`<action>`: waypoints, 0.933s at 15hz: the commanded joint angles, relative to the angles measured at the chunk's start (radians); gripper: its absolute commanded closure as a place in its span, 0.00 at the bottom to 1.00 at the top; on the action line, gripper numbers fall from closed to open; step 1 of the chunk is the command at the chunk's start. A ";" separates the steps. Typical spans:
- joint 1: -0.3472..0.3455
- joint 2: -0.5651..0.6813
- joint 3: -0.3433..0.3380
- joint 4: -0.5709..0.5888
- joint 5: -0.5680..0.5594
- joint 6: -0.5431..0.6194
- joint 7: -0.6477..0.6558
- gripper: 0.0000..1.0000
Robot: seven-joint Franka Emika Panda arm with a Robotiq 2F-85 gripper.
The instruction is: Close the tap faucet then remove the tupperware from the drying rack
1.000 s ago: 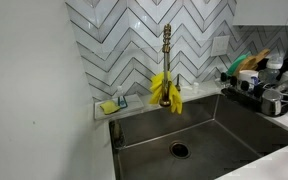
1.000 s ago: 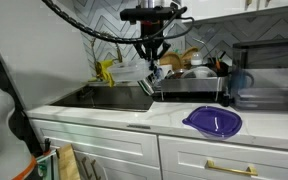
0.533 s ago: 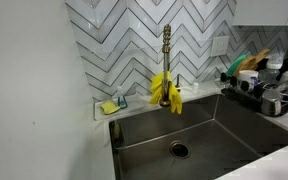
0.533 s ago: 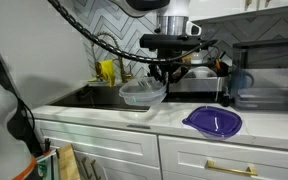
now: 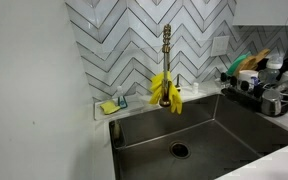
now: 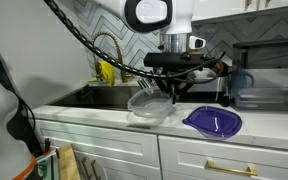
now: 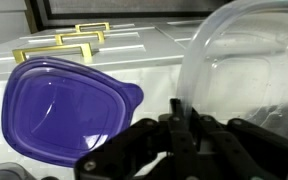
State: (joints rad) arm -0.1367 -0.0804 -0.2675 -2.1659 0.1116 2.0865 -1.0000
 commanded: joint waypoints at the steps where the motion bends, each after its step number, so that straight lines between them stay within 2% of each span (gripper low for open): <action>1: -0.011 0.023 0.022 -0.035 0.046 0.078 0.024 0.99; 5: -0.007 0.072 0.048 -0.029 0.084 0.146 0.060 0.99; 10: -0.012 0.117 0.076 -0.019 0.079 0.185 0.076 0.99; 11: -0.013 0.118 0.080 -0.016 0.077 0.191 0.089 0.69; 12: -0.013 0.113 0.084 -0.008 0.084 0.181 0.094 0.68; 14: -0.012 0.096 0.089 0.012 0.090 0.176 0.106 0.55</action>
State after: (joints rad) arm -0.1365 0.0327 -0.1970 -2.1740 0.1760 2.2590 -0.9140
